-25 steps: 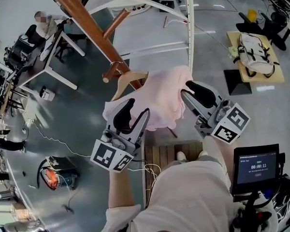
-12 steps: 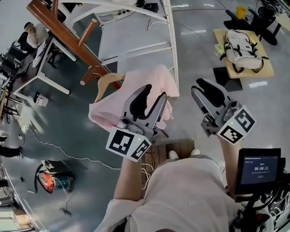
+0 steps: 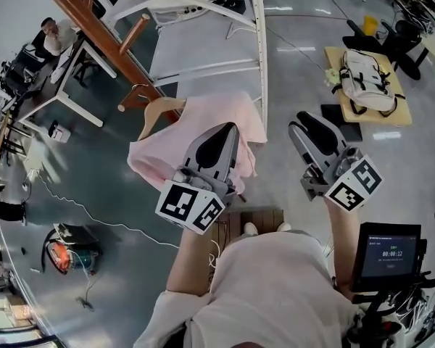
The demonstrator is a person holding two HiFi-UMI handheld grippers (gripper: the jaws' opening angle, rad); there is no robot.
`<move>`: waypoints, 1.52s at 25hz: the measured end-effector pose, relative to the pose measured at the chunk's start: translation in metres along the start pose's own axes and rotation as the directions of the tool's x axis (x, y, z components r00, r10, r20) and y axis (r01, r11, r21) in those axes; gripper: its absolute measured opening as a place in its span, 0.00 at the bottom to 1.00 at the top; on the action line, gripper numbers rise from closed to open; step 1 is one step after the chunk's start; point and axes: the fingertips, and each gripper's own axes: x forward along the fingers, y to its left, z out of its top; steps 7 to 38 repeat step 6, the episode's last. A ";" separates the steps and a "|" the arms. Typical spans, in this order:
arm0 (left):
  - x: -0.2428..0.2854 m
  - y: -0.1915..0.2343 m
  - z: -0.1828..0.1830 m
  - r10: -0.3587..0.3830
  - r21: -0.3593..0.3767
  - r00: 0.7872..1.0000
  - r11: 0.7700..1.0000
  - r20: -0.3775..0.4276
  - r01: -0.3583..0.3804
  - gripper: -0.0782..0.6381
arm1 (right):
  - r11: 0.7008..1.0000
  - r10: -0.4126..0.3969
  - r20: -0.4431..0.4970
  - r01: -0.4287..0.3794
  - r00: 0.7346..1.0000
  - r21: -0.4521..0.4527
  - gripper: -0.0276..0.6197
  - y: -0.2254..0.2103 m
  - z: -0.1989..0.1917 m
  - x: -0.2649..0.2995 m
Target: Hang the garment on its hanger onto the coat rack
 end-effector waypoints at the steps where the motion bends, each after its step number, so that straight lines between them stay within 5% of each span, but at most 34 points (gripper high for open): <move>1: -0.001 0.001 -0.001 0.008 -0.003 1.000 1.000 -0.003 -0.008 0.12 | 1.000 0.006 -0.002 -0.006 1.000 0.000 0.25 0.000 0.000 0.001; 38: -0.003 0.002 -0.005 0.033 -0.004 0.999 0.999 -0.022 -0.033 0.12 | 1.000 0.018 -0.003 -0.018 1.000 0.005 0.25 0.000 -0.001 0.001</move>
